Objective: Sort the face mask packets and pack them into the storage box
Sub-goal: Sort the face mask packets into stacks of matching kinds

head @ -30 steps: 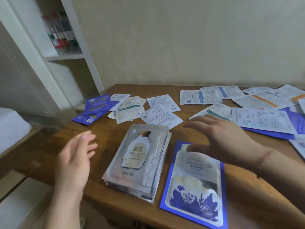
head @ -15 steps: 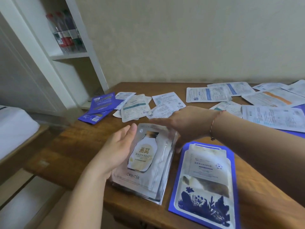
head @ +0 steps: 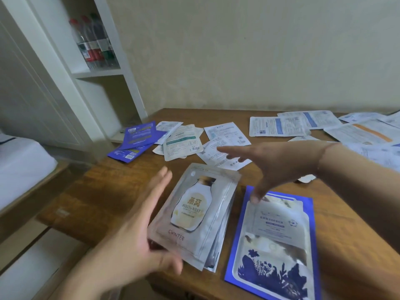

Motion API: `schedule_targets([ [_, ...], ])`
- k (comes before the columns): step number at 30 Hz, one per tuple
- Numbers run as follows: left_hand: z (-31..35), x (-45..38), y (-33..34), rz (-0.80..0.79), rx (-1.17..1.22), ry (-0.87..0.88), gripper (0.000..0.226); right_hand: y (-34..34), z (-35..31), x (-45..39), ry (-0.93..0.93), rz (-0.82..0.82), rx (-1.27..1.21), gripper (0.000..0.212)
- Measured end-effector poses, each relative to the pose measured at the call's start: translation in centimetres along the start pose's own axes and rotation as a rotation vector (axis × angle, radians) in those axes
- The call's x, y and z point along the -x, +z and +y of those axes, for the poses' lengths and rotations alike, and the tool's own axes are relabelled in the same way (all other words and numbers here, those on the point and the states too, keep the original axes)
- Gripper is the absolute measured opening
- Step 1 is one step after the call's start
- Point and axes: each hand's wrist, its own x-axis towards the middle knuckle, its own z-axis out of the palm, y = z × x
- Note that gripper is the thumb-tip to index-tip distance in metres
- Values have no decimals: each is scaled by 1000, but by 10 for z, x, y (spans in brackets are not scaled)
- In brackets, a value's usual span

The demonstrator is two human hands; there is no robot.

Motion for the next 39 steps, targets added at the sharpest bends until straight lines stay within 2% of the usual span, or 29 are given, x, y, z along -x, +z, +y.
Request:
schedule_targets([
  [2,-14,13,5,-7,-124,56,140,-1,-2,2,-55,64,-155,100],
  [5,-22,13,20,136,-101,155,130,10,-16,-17,-54,215,-312,95],
  [7,-21,6,29,180,-80,182,123,19,-25,-31,-41,195,-326,92],
  [12,-22,-8,45,280,-131,317,108,29,-25,-51,-70,215,-178,30],
  [13,-21,-10,48,308,-158,334,107,29,-26,-52,-64,229,-170,26],
  [17,-19,-15,53,366,-243,352,107,34,-29,-55,-61,291,-147,34],
  [21,-22,-14,51,393,-287,437,105,35,-29,-51,-36,305,-243,38],
  [29,-20,-20,54,379,-327,433,100,38,-34,-52,-55,316,-243,29],
  [32,-27,-17,49,369,-373,470,97,39,-30,-53,-21,316,-270,47],
  [34,-35,-18,28,420,-320,477,89,37,-26,-52,12,377,-307,66],
  [37,-58,-50,-19,621,-62,233,67,30,-23,-54,4,535,-349,64],
  [39,-82,-97,-45,703,-114,-34,54,23,-26,-60,9,604,-370,60],
])
